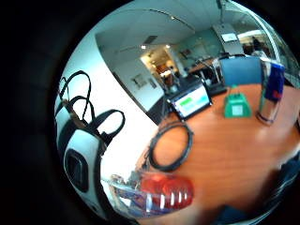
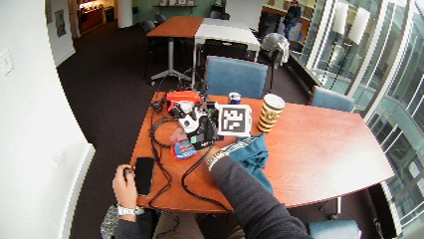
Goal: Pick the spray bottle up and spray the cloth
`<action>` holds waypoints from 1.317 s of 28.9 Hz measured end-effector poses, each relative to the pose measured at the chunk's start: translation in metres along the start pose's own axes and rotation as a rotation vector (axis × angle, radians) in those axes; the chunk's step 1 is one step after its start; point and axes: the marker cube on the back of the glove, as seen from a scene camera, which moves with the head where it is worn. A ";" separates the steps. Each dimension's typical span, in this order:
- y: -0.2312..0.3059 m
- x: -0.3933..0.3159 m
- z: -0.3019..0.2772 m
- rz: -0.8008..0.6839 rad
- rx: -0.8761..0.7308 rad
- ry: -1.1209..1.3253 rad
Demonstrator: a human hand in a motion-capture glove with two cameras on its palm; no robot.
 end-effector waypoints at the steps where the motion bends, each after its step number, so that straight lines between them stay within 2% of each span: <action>1: 0.002 0.002 0.000 0.030 -0.021 -0.005; 7: 0.008 0.005 0.004 0.104 -0.154 0.039; 12: 0.020 0.016 0.000 0.113 -0.370 0.175; 19: 0.041 0.031 -0.049 0.120 -0.665 0.448; 27: 0.070 -0.006 -0.092 -0.082 -0.921 0.686; 38: 0.109 -0.062 -0.108 -0.260 -1.050 0.718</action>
